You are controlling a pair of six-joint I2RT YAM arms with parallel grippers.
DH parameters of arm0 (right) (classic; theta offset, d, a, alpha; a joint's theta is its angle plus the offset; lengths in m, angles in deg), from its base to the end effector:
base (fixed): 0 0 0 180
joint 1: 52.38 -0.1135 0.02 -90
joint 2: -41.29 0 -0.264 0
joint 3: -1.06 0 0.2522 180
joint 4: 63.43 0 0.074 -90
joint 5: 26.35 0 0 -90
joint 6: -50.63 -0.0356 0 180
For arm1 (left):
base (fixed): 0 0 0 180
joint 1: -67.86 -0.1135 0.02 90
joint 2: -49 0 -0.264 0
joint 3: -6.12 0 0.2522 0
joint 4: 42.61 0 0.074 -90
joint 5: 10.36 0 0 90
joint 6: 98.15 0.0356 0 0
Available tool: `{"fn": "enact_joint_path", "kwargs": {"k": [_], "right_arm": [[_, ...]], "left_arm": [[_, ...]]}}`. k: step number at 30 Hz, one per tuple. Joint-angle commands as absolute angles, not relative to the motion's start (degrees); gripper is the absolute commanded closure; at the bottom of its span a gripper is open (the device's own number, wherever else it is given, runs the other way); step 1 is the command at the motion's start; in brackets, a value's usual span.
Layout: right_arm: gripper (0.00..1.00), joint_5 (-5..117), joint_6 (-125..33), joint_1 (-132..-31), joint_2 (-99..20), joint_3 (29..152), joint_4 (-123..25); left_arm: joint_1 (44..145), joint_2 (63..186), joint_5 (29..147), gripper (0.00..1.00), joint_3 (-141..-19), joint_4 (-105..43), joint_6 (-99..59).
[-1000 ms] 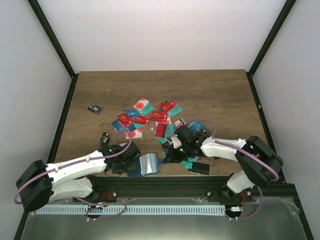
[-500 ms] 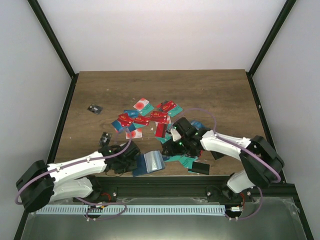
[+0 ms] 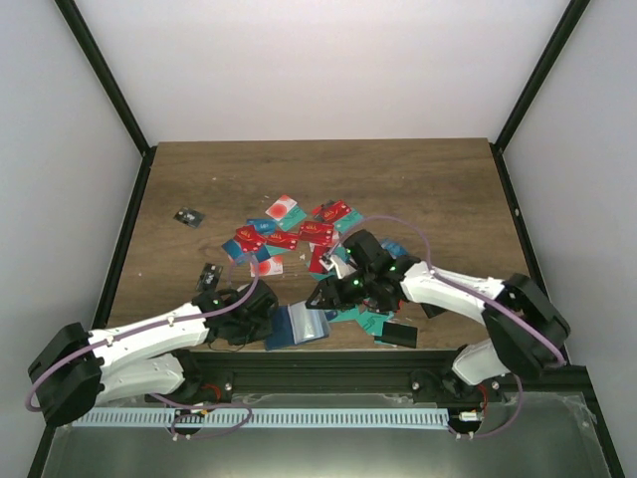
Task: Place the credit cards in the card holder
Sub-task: Open the card holder at the center of the board.
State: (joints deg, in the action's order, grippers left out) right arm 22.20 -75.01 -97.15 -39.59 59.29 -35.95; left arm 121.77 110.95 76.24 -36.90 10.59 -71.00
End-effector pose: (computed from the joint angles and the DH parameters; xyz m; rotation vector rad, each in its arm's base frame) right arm 0.1790 0.2107 0.1998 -0.5870 2.6745 1.4190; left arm 0.1007 -0.1345 0.1604 -0.2402 2.8983 -0.3441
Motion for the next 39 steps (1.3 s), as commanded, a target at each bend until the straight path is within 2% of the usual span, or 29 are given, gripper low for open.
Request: {"fn": "enact_joint_path", "kwargs": {"k": [1,17,39], "right_arm": [[0.49,18.3,-77.5,-97.6,-44.9,58.6,-42.2],[0.49,16.2,-77.2,-97.6,-55.4,56.9,-48.7],[0.5,5.8,-81.7,-101.8,-57.6,58.1,-59.3]], "left_arm": [[121.5,110.7,76.7,0.92,-37.9,10.4,-71.1],[121.6,110.9,77.1,0.92,-38.1,10.6,-70.7],[121.6,114.2,76.7,0.93,-39.1,8.8,-69.3]]}}
